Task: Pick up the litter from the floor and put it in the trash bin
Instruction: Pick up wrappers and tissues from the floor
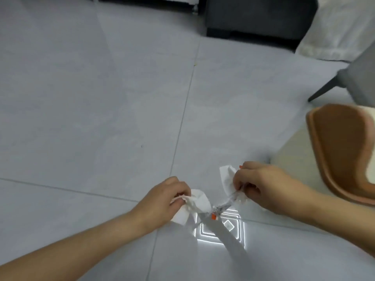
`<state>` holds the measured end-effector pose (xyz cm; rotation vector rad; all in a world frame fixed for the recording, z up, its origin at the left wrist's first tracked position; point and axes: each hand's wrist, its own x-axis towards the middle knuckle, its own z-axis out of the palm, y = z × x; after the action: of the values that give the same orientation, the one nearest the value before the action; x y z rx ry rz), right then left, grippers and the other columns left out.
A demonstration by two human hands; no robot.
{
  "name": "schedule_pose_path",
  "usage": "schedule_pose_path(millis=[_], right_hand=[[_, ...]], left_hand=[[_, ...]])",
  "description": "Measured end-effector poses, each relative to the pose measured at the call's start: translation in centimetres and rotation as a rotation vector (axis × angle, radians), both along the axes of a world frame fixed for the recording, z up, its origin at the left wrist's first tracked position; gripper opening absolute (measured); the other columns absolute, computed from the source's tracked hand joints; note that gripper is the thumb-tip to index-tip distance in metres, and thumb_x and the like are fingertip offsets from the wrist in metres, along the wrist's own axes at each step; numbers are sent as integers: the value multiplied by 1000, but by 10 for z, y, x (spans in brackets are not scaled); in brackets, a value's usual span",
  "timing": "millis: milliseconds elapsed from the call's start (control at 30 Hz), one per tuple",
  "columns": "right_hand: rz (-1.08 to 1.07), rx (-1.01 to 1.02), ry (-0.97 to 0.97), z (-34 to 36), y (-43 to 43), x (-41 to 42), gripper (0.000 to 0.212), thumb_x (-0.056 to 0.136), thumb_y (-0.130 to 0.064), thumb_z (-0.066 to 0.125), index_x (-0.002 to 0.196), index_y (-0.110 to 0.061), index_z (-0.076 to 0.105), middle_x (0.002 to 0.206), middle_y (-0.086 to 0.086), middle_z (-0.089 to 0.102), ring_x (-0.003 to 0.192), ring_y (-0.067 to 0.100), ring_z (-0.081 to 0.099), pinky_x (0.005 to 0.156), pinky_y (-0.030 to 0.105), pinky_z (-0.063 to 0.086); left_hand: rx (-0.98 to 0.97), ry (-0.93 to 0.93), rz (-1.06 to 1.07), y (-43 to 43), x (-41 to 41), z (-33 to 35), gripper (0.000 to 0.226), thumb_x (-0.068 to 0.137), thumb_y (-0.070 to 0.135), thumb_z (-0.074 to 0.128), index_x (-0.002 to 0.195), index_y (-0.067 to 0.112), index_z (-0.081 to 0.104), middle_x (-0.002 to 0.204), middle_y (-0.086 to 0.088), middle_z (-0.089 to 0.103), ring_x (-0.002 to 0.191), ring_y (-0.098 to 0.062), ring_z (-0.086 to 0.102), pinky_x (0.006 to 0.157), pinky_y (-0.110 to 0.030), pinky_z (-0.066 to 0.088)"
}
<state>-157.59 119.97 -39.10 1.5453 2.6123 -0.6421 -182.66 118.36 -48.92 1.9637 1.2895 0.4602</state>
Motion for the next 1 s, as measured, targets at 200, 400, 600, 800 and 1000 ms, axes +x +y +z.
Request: schedule_pose_path(millis=[200, 400, 600, 800, 1000], right_hand=[[-179, 243, 121, 62, -30, 73, 25, 65, 8, 69, 78, -14, 71, 73, -10, 50, 64, 1, 43, 64, 5, 35], [-506, 473, 169, 93, -50, 160, 24, 67, 6, 69, 79, -14, 73, 71, -10, 55, 59, 9, 45, 61, 8, 37], [-751, 540, 167, 78, -55, 222, 25, 73, 5, 60, 84, -13, 72, 85, 4, 66, 76, 24, 57, 68, 29, 42], [-644, 429, 41, 53, -42, 240, 11, 78, -4, 54, 68, -7, 54, 77, 6, 52, 73, 28, 51, 63, 38, 43], [-557, 227, -56, 38, -23, 246, 25, 79, -5, 48, 96, -15, 63, 99, 7, 63, 97, 29, 58, 77, 43, 50]], left_hand=[[123, -151, -82, 29, 94, 98, 22, 78, 9, 62, 77, 31, 61, 80, 10, 56, 77, -1, 55, 65, -5, 37], [210, -272, -185, 43, 197, 165, 25, 76, 12, 65, 67, 35, 61, 76, 14, 62, 74, -1, 57, 62, -7, 43], [313, -100, -357, 46, 300, 170, 21, 83, 10, 55, 86, 26, 69, 93, 5, 66, 96, -15, 55, 76, -17, 41], [611, 159, -387, 52, 346, 153, 24, 85, 10, 49, 105, 19, 59, 106, -4, 53, 93, -27, 55, 68, -23, 12], [600, 390, -476, 52, 358, 137, 21, 84, 9, 49, 105, 13, 46, 106, -10, 57, 96, -36, 58, 65, -38, 39]])
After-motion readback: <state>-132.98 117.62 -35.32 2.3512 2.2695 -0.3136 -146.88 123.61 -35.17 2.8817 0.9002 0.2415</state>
